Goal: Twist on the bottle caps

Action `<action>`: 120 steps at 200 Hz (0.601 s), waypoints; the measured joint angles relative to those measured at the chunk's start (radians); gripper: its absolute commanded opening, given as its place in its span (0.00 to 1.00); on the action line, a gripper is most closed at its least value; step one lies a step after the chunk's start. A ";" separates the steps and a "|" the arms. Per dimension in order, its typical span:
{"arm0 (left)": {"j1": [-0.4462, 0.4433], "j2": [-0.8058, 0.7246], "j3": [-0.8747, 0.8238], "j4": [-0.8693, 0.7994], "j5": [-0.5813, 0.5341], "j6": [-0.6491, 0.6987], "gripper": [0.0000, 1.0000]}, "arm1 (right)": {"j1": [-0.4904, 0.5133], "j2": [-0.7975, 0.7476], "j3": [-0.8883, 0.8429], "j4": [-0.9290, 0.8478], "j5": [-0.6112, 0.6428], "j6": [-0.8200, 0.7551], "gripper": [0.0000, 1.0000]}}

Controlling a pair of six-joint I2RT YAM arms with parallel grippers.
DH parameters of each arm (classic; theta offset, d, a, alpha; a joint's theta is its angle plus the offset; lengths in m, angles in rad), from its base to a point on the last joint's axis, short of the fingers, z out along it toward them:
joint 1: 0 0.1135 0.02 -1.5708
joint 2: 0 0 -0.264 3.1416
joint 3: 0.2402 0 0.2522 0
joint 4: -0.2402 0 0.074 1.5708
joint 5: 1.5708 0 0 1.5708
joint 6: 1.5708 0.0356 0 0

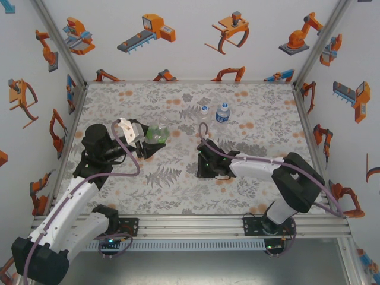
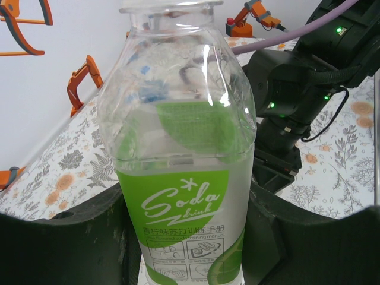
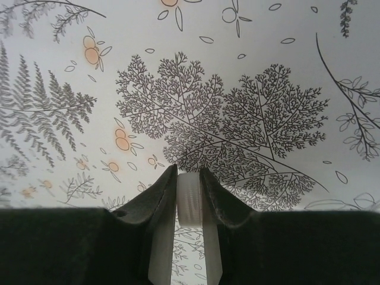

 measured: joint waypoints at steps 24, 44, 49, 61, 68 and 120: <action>-0.005 0.000 0.000 0.000 0.000 0.000 0.00 | -0.046 -0.030 -0.080 0.116 -0.077 0.058 0.26; -0.006 0.000 0.000 0.000 0.000 0.000 0.00 | -0.088 -0.058 -0.150 0.206 -0.130 0.105 0.29; -0.006 0.000 0.000 0.000 0.000 0.000 0.00 | -0.099 -0.068 -0.169 0.223 -0.142 0.114 0.30; -0.006 0.000 0.000 0.000 0.000 0.000 0.00 | -0.125 -0.096 -0.206 0.248 -0.159 0.131 0.33; -0.006 0.000 0.000 0.000 0.000 0.000 0.00 | -0.138 -0.113 -0.222 0.254 -0.164 0.138 0.34; -0.007 0.008 0.010 -0.059 -0.002 0.023 0.00 | -0.175 -0.212 -0.215 0.074 -0.100 0.105 0.44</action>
